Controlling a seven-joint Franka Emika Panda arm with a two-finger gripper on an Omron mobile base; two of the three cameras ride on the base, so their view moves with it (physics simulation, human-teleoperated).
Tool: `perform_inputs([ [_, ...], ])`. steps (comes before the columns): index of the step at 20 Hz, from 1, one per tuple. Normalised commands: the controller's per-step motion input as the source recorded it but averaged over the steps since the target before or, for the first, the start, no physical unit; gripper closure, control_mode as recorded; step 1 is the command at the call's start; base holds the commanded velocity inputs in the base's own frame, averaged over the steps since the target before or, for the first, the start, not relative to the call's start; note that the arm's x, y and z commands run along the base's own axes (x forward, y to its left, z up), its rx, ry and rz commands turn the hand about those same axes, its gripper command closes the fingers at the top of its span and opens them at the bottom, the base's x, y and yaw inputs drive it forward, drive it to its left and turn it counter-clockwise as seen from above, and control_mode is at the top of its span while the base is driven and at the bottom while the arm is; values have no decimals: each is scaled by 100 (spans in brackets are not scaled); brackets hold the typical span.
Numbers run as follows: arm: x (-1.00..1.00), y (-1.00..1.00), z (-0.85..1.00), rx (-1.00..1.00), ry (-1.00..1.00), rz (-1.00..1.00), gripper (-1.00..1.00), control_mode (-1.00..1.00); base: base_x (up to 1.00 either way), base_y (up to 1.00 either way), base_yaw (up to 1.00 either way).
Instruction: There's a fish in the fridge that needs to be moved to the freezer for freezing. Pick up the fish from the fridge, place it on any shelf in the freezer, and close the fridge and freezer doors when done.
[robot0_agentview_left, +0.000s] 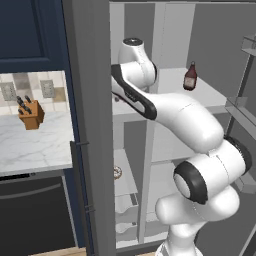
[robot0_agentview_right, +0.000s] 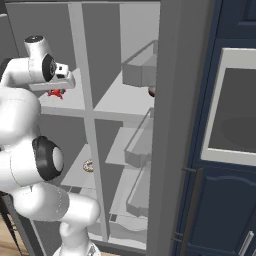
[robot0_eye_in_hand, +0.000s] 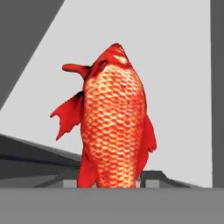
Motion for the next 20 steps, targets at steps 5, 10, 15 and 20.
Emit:
perform_inputs([
  [5,45,3,-18,0,0,-3,100,-100,0,0,0],
  [10,48,3,-26,0,0,-6,100,-100,0,0,0],
  [15,33,0,-33,-1,0,-9,100,-100,0,0,0],
  [20,18,1,-25,-2,0,-6,100,-100,0,0,0],
])
